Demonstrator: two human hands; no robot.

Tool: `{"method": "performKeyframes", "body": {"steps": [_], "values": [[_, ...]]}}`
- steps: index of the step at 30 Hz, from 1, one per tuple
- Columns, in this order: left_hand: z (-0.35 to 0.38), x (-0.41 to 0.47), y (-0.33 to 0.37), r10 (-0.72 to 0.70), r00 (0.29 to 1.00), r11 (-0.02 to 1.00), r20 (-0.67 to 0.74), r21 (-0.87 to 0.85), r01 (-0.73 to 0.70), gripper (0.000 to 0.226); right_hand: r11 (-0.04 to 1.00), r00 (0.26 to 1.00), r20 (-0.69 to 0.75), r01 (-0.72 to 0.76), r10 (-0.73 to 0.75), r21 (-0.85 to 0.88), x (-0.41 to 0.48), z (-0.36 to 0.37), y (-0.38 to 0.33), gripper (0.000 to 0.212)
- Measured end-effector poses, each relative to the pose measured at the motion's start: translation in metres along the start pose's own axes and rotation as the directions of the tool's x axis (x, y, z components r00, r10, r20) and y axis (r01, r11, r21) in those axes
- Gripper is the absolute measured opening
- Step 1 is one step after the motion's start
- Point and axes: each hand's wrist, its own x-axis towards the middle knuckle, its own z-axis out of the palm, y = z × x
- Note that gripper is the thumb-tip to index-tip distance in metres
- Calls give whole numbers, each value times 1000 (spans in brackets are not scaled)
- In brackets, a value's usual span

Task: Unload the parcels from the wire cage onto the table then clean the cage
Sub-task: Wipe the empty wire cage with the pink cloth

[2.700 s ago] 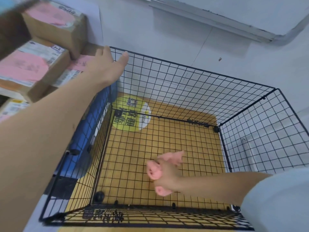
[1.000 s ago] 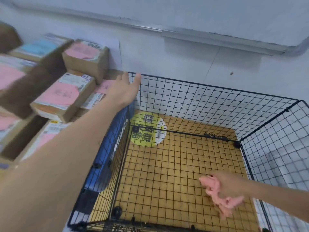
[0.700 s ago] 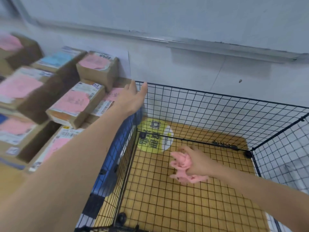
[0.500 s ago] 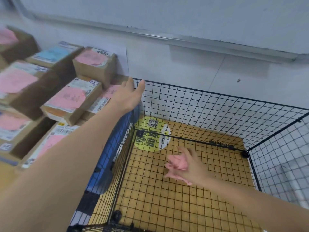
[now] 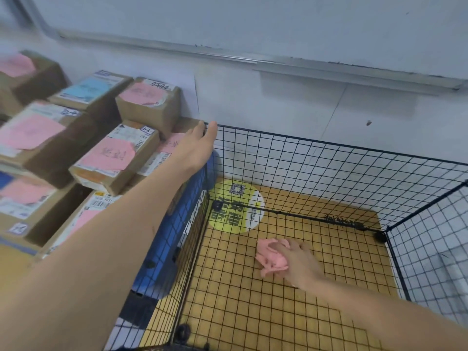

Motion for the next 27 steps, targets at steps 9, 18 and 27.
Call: {"method": "performKeyframes", "body": {"steps": [9,18,27], "values": [[-11,-22,-18,56,997,998,60,22,-57,61,808,987,-158,79,18,584,40,-70,-67,67],[-15,-22,-56,-5,990,969,143,-245,40,88,355,916,-370,299,154,886,80,-157,-186,65],[-13,-33,-47,127,990,964,69,-245,-106,76,351,881,-474,448,-15,822,82,-134,-186,57]]}}
